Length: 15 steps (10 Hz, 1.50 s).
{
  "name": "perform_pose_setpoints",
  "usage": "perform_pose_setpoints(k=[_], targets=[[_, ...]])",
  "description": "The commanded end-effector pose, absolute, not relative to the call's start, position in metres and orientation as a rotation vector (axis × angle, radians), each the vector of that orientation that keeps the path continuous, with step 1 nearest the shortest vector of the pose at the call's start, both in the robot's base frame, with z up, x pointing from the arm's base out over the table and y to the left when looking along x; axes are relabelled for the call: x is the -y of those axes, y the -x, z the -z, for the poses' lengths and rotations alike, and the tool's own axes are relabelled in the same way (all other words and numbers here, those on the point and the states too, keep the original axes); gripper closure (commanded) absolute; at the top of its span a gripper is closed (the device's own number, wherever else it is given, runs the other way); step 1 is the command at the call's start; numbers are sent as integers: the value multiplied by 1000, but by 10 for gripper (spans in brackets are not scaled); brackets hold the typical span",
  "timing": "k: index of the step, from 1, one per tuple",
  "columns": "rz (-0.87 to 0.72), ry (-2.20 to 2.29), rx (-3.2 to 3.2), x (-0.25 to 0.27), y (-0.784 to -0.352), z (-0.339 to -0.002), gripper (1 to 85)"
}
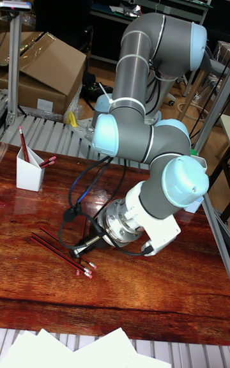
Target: Put the pen into the pen holder
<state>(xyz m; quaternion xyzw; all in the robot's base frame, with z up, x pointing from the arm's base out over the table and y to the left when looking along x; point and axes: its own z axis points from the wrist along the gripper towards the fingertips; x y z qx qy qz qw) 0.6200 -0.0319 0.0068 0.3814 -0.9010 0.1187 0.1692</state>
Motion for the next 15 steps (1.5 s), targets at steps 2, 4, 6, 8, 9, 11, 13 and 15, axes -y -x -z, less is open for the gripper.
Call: perform_pose_setpoints(k=[2,4,6,8,9,11,13,15], targets=[[-313,-1043,2597,23,-616,-2,690],[-356,-1005,2593,29,-616,-10,847],[-355,-1038,2552,41,-619,-36,847],[-370,-1036,2543,49,-619,-63,847],[-350,-1028,2540,50,-613,-82,847],[-310,-970,2548,50,-586,-137,847],[-225,-925,2597,46,-554,-174,847],[-102,-866,2672,30,-524,-190,847]])
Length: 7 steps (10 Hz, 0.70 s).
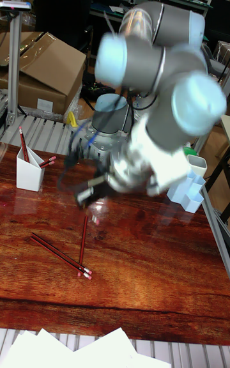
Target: Put the pen into the pen holder
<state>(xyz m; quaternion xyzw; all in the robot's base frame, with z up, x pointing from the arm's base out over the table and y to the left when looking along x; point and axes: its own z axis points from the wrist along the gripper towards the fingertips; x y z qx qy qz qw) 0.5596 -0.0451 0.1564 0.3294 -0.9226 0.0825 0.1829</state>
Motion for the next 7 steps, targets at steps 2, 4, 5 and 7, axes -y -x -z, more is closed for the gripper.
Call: perform_pose_setpoints(k=[2,4,5,7], targets=[[-22,-839,2687,12,-533,-180,847],[-8,-789,2736,4,-541,-176,847],[-45,-728,2780,7,-549,-174,847],[-100,-576,2920,7,-575,-168,847]])
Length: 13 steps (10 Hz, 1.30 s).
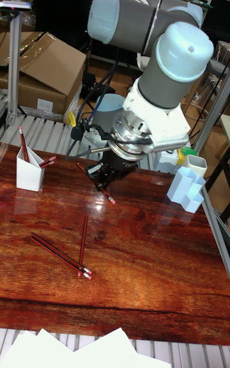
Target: Put the pen into the pen holder
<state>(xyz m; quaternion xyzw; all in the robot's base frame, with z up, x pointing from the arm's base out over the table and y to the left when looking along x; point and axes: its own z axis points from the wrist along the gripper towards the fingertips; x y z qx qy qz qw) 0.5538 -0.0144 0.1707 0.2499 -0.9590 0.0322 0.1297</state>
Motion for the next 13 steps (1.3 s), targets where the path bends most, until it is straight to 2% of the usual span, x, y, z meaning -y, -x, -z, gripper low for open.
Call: perform_pose_setpoints(k=[1,2,3,5,7,9,11,13], targets=[[-111,-504,2969,7,-584,-167,847],[-112,-470,2993,5,-588,-167,847],[-42,-485,2982,-6,-584,-166,847],[62,-562,2929,6,-533,-207,847],[44,-652,2910,38,-494,-224,847],[30,-772,2900,69,-493,-230,847],[135,-829,2916,67,-497,-228,847],[26,-684,2895,87,-487,-229,847]])
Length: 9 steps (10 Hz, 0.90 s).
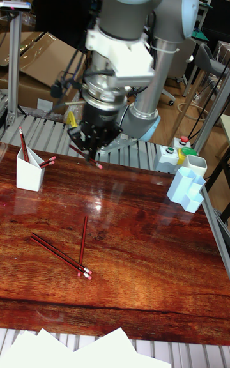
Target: Put the pen into the pen holder
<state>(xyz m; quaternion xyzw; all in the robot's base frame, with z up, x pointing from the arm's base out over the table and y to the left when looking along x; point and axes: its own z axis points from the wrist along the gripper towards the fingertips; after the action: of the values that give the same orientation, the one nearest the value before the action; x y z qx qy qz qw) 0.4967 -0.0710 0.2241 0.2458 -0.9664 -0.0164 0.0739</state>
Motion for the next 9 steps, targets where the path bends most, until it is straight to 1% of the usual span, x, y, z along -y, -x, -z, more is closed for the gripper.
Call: perform_pose_setpoints(k=[1,3,5,6,7,8,9], targets=[[16,-593,2916,88,-488,-229,847],[-4,-493,2989,87,-502,-227,847],[-71,-482,2975,99,-500,-228,847],[-44,-509,2955,98,-491,-231,847],[-11,-559,2956,108,-468,-244,847],[5,-614,2974,124,-452,-248,847],[28,-641,3026,134,-450,-246,847]])
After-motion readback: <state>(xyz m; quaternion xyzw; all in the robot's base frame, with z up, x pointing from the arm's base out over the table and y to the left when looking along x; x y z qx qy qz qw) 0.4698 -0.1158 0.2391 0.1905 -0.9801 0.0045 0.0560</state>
